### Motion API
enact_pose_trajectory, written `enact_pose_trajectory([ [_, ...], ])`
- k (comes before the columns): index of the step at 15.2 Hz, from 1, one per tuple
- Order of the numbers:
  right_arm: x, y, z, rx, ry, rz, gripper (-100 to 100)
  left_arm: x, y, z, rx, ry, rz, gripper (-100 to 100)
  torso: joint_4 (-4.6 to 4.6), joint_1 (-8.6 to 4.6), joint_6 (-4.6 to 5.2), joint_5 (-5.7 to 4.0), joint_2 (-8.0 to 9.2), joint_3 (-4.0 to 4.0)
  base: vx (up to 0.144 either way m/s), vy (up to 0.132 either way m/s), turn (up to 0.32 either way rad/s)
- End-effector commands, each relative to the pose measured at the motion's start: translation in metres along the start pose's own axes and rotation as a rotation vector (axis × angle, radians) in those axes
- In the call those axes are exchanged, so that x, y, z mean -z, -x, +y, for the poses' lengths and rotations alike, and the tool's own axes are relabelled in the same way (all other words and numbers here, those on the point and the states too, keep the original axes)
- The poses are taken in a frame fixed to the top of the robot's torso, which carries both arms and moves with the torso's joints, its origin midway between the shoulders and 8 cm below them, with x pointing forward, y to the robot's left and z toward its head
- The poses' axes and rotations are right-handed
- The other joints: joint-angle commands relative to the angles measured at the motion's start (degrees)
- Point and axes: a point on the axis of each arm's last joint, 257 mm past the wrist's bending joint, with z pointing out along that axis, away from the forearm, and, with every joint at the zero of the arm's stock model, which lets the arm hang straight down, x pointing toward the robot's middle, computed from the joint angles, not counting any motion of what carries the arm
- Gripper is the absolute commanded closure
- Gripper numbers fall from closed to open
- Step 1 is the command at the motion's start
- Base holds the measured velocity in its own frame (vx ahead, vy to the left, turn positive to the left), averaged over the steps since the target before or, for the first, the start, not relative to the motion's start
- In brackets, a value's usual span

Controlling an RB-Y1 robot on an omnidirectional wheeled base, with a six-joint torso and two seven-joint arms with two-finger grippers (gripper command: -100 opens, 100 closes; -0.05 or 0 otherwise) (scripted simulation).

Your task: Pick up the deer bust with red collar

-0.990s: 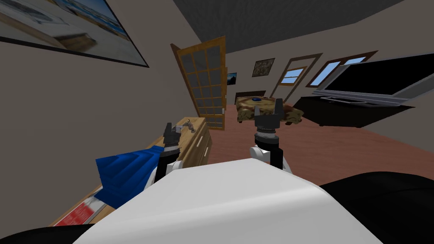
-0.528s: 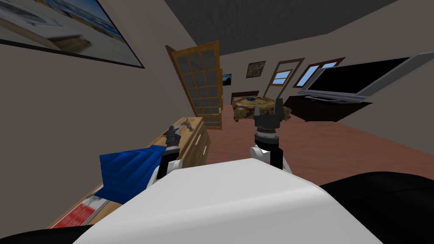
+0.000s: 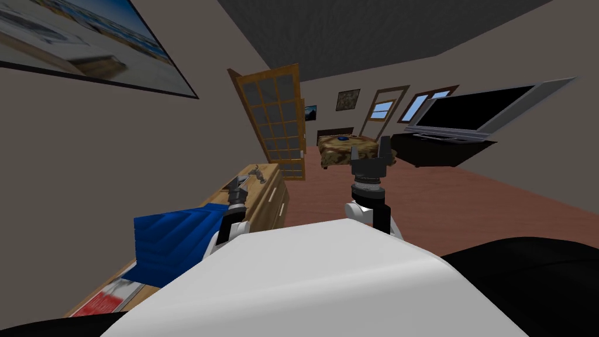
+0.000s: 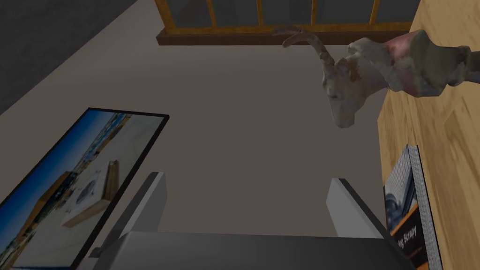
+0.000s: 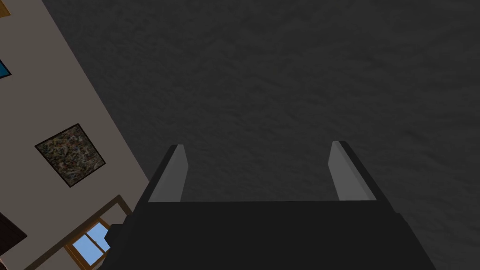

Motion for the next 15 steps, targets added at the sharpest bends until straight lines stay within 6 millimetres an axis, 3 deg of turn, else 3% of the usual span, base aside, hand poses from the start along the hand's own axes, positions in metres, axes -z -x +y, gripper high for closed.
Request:
enact_pose_trajectory([
  [1, 0.000, 0.000, 0.000, 0.000, 0.000, 0.000, 0, 0.000, 0.008, 0.017, 0.035, 0.042, -0.026, -100, 0.00, 0.00, 0.00, 0.00, 0.00, 0.00, 0.167, -0.005, 0.012],
  [12, 0.000, 0.000, 0.000, 0.000, 0.000, 0.000, 0, 0.004, 0.032, 0.060, 0.111, 0.146, -0.056, -100, -0.14, 0.01, -0.01, 0.00, -0.58, -0.35, 0.214, 0.010, 0.035],
  [15, 0.000, 0.000, 0.000, 0.000, 0.000, 0.000, 0, 0.000, 0.045, 0.039, 0.109, 0.118, -0.069, -100, -0.06, 0.00, 0.01, -0.01, -0.20, -0.13, 0.086, 0.002, -0.041],
])
